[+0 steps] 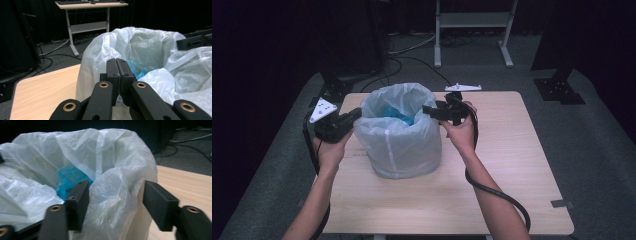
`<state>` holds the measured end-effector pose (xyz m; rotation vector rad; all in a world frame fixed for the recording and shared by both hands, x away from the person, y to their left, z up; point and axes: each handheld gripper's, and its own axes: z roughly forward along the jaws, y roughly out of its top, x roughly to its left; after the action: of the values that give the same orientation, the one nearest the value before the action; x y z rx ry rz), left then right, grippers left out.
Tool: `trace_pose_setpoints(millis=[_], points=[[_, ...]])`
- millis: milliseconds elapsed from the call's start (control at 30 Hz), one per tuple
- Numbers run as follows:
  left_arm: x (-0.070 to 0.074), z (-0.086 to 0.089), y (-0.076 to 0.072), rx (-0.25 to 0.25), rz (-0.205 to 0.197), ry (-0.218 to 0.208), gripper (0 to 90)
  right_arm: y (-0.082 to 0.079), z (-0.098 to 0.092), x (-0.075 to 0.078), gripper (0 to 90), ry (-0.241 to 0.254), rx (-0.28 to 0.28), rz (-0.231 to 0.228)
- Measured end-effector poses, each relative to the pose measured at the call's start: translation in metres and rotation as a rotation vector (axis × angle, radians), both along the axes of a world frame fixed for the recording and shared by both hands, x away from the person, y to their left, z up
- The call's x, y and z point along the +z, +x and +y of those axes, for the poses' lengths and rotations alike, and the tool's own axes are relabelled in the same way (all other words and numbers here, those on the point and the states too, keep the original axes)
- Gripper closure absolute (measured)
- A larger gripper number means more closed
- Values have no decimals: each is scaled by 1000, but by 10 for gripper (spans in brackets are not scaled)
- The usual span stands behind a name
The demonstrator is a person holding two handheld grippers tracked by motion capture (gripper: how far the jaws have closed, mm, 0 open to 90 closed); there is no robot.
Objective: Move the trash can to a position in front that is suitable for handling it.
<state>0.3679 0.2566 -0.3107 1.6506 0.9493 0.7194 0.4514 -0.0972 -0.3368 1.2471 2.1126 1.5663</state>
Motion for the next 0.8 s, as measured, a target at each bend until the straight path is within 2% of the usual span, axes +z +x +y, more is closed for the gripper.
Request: trace_pose_setpoints(millis=[67, 167, 267, 333, 367, 500, 700, 800], points=[[1, -2, 1, -5, 1, -13, 895, -1, 1, 1, 457, 1, -17, -7], [3, -7, 1, -20, 3, -35, 896, -5, 3, 6, 584, -25, -55, -33], [4, -9, 2, -27, 3, -38, 896, -6, 5, 8, 626, -42, -78, -49], [5, -10, 2, -34, 6, -56, 896, -8, 6, 10, 675, -51, -104, -60], [7, -11, 2, -37, 4, -68, 896, -9, 6, 11, 719, -45, -129, -63], [11, -12, 2, -44, -4, -78, 896, -8, 5, 16, 813, -22, -167, -49], [17, -14, 1, -57, -10, -91, 896, -7, 5, 22, 874, -4, -199, -33], [21, -16, 1, -70, -10, -103, 896, -6, 4, 24, 888, 55, -201, -10]])
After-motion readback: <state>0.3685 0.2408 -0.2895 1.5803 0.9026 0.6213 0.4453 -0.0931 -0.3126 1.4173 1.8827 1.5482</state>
